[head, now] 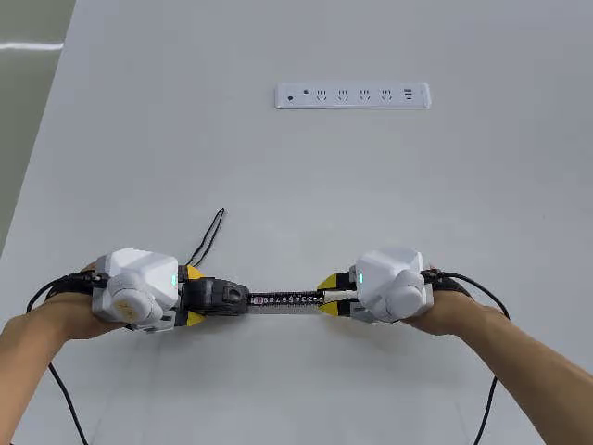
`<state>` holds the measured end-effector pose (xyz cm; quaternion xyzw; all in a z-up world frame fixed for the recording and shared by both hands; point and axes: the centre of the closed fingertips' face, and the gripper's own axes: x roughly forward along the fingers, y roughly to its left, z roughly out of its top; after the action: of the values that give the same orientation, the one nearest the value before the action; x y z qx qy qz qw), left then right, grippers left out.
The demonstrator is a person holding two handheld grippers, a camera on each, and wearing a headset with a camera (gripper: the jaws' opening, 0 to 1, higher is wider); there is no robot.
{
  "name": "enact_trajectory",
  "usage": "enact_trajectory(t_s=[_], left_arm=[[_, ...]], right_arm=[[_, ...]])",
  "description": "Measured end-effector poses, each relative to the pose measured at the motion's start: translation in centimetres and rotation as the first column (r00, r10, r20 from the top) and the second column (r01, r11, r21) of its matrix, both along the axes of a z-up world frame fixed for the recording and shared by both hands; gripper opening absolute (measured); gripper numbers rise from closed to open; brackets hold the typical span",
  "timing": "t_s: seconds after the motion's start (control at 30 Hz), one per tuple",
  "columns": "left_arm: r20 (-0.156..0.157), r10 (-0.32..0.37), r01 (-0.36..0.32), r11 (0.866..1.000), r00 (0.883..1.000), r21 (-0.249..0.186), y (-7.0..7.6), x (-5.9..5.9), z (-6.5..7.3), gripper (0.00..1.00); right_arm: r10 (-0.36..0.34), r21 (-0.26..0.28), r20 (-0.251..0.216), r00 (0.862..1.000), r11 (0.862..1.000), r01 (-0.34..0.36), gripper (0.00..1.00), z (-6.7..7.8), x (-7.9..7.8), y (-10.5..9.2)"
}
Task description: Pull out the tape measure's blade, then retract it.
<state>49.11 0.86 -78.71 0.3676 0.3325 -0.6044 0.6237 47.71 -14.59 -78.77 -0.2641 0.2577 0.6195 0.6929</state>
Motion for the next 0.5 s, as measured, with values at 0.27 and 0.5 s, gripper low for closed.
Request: enact_trajectory(t_s=[0.27,0.5], left_arm=[[0.001,0.000,0.000,1.000,1.000,0.003,0.07,-0.01,-0.08,0.28],[0.002,0.001,-0.001,1.000,1.000,0.004,0.08,-0.03,-0.16,0.28]], right_arm=[[0.003,-0.002,0.004,1.000,1.000,-0.003,0.09,0.13,-0.05,-0.38],[0.004,-0.004,0.007,1.000,1.000,-0.004,0.09,0.13,-0.01,-0.66]])
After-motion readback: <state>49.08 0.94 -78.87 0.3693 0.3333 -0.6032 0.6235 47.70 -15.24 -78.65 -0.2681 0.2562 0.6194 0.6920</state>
